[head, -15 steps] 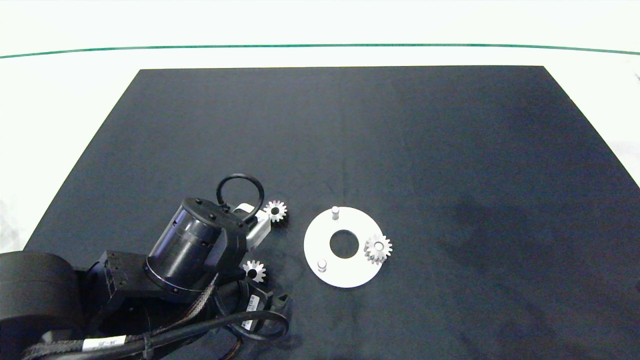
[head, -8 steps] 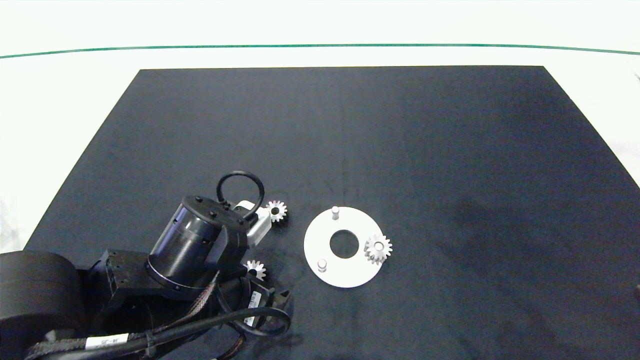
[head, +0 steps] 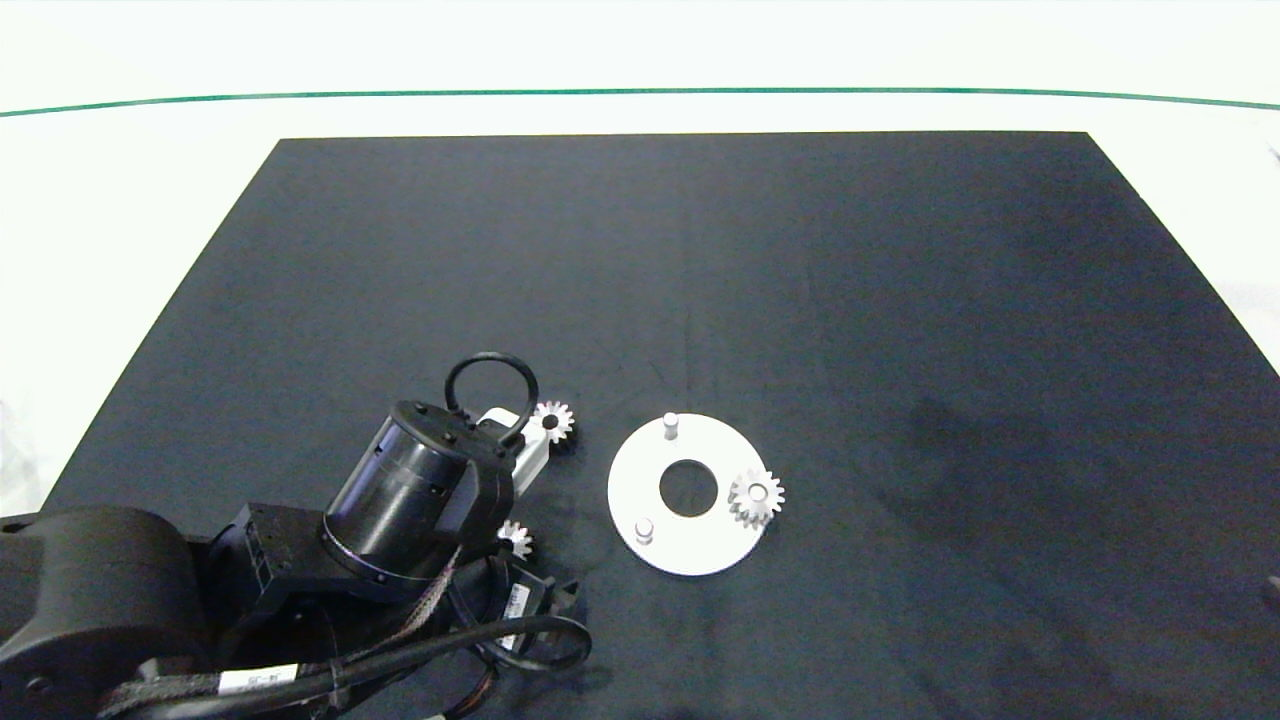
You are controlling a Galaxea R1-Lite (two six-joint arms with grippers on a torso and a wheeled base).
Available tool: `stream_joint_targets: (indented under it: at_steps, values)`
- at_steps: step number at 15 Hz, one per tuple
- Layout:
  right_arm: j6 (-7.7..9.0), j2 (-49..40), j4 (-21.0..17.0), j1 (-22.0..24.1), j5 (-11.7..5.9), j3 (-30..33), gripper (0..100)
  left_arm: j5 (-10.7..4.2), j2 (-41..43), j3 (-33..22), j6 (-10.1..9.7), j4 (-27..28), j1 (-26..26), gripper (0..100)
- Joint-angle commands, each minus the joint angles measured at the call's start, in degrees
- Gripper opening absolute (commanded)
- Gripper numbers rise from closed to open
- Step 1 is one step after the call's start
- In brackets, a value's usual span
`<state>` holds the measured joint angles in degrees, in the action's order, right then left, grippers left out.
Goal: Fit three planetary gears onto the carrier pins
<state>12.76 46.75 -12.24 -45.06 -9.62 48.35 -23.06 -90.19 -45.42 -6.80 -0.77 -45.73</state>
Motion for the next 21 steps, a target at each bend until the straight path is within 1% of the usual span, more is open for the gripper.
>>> stream_joint_targets:
  at_steps: [1, 4, 21]
  values:
    - [0.07, 0.09, -0.07, -0.03, -0.05, -0.1, 100, -0.23, -0.52, 0.33, -0.05, -0.64, -0.06, 100]
    - [0.16, 0.18, -0.07, -0.03, -0.05, -0.36, 100, -0.23, -0.43, 0.42, 0.03, -0.64, -0.15, 99]
    - [0.16, 0.18, 0.02, 0.06, -0.05, -0.36, 100, -0.31, -0.96, 0.69, -0.05, -0.73, -0.86, 65]
